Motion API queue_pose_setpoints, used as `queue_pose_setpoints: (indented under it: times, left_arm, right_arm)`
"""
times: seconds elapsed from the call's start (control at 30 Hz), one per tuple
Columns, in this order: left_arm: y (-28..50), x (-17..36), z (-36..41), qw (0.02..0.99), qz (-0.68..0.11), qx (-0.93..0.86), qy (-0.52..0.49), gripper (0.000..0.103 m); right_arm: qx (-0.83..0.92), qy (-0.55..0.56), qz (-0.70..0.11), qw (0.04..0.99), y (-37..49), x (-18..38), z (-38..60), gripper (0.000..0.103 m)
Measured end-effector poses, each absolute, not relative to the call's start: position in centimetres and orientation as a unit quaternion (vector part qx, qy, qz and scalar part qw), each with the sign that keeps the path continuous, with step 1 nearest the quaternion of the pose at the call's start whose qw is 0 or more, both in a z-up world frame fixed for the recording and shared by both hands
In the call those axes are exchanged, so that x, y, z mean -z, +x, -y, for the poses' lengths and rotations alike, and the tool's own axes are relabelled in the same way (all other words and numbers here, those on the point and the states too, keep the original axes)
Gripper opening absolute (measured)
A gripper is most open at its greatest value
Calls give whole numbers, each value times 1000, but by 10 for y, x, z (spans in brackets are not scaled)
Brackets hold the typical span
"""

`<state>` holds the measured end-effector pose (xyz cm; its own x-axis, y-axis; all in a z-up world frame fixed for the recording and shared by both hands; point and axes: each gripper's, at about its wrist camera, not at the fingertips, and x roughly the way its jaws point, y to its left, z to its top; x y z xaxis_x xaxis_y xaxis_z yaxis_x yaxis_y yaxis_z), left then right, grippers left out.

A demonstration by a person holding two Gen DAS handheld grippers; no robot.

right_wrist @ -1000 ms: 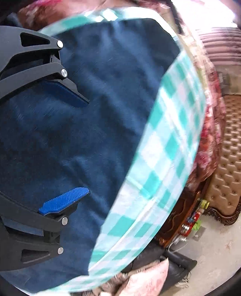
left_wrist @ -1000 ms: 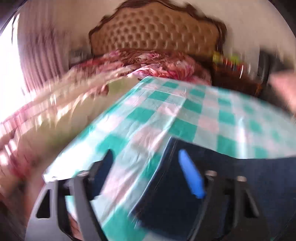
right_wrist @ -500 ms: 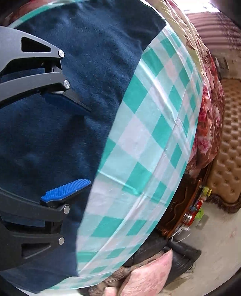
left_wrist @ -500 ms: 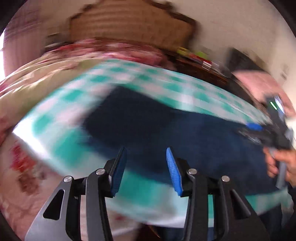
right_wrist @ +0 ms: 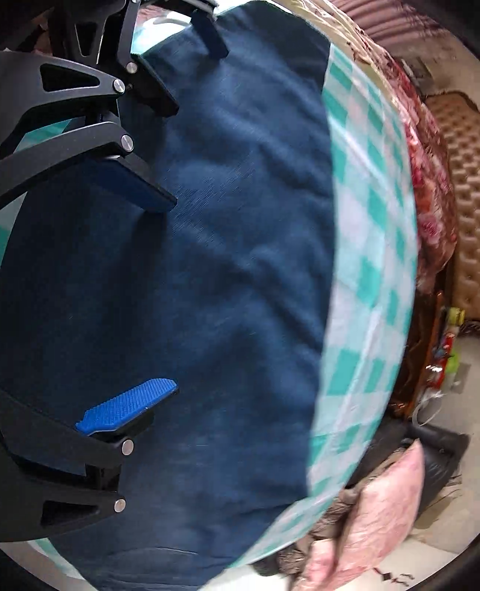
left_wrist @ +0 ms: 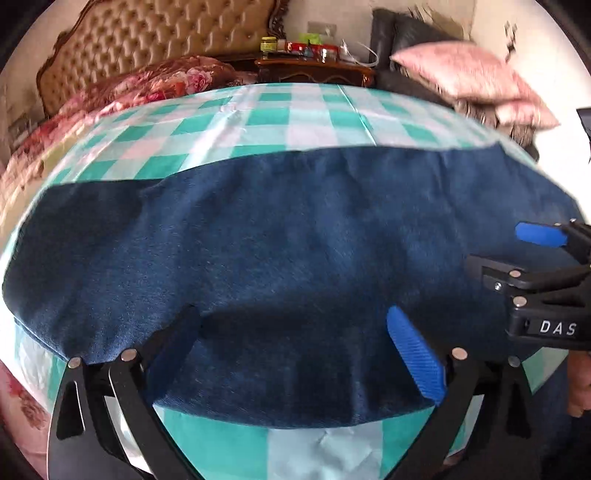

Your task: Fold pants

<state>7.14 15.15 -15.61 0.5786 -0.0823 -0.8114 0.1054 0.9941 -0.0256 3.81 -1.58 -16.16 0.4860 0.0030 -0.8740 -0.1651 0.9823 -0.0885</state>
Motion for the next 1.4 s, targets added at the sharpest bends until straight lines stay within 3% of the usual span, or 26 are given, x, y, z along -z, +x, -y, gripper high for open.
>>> queue_pose_setpoints:
  times: [0.37, 0.43, 0.63, 0.83, 0.87, 0.97, 1.0, 1.17, 1.33, 1.37, 1.4]
  left_arm:
    - [66, 156, -153, 897, -442, 24, -10, 102]
    - [64, 156, -154, 899, -436, 25, -9, 102]
    - [67, 155, -159, 895, -443, 41, 3, 102]
    - [90, 156, -224, 888, -458, -16, -17, 101]
    - [94, 155, -238, 888, -459, -33, -20, 93]
    - [108, 144, -274, 889, -451, -71, -20, 44]
    - [115, 141, -281, 891, -448, -68, -16, 39]
    - [152, 148, -297, 882, -466, -43, 46, 40]
    - [168, 131, -363, 886, -454, -96, 4, 26]
    - [164, 124, -373, 888, -446, -113, 4, 29]
    - [156, 116, -380, 892, -435, -121, -3, 46]
  right_arm:
    - [-46, -45, -489, 870, 24, 167, 29, 92]
    - [-49, -42, -490, 869, 23, 168, 30, 99]
    - [-47, -33, -490, 870, 21, 169, 32, 99]
    - [-55, -40, -486, 871, 19, 169, 33, 99]
    - [-57, -40, -487, 871, 19, 169, 33, 99]
    - [-66, -45, -495, 865, 21, 167, 34, 98]
    - [-70, -45, -493, 866, 22, 164, 34, 98]
    - [-94, -44, -466, 879, 41, 142, 28, 98]
    - [-102, -46, -459, 881, 76, 131, 17, 91]
    - [-103, -49, -459, 881, 82, 132, 15, 87]
    - [-103, -54, -463, 879, 94, 133, 11, 77]
